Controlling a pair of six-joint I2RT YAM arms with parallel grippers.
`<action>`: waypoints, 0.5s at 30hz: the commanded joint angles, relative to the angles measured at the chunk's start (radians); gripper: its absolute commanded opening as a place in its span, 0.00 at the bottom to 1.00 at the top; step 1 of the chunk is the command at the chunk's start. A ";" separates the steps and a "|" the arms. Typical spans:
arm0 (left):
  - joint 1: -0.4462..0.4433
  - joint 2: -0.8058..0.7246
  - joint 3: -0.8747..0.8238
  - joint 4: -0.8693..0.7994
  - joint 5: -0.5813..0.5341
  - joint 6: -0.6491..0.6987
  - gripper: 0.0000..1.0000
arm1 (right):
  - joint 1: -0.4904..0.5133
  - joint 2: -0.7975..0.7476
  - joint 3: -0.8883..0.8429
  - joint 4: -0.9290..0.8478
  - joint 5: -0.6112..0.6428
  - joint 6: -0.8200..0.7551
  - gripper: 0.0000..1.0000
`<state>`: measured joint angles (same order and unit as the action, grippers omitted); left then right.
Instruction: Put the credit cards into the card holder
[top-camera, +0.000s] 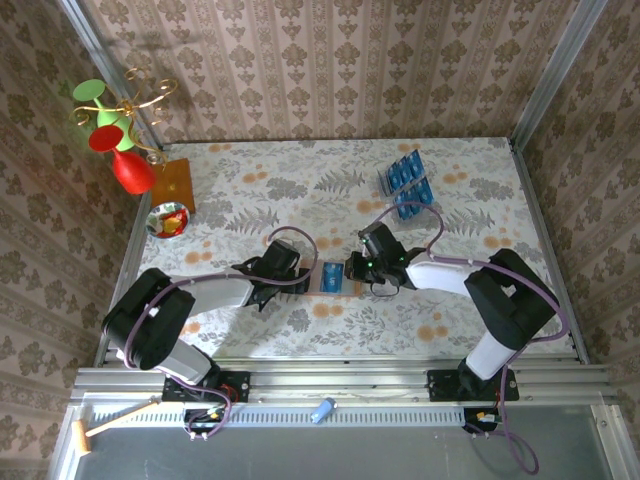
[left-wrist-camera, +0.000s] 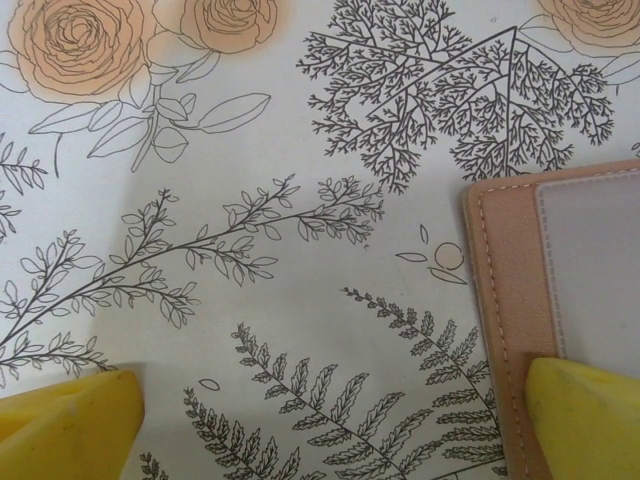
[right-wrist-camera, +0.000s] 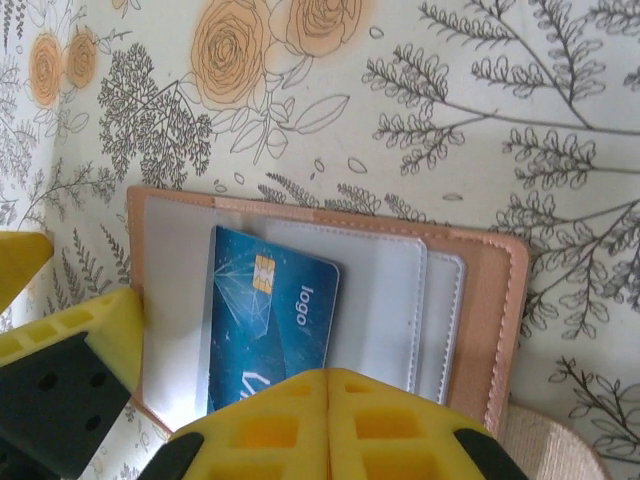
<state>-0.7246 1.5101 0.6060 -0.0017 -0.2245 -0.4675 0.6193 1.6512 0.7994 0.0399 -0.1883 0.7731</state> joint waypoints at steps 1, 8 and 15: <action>0.009 0.022 -0.035 0.008 0.047 0.000 1.00 | 0.011 0.032 0.041 -0.089 0.043 -0.018 0.07; 0.011 0.028 -0.041 0.029 0.056 -0.007 1.00 | 0.023 0.075 0.092 -0.130 0.052 -0.026 0.06; 0.011 0.030 -0.046 0.038 0.061 -0.007 1.00 | 0.044 0.113 0.134 -0.142 0.044 -0.027 0.05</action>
<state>-0.7246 1.5097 0.5953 0.0204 -0.2256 -0.4675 0.6498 1.7409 0.8955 -0.0708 -0.1631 0.7605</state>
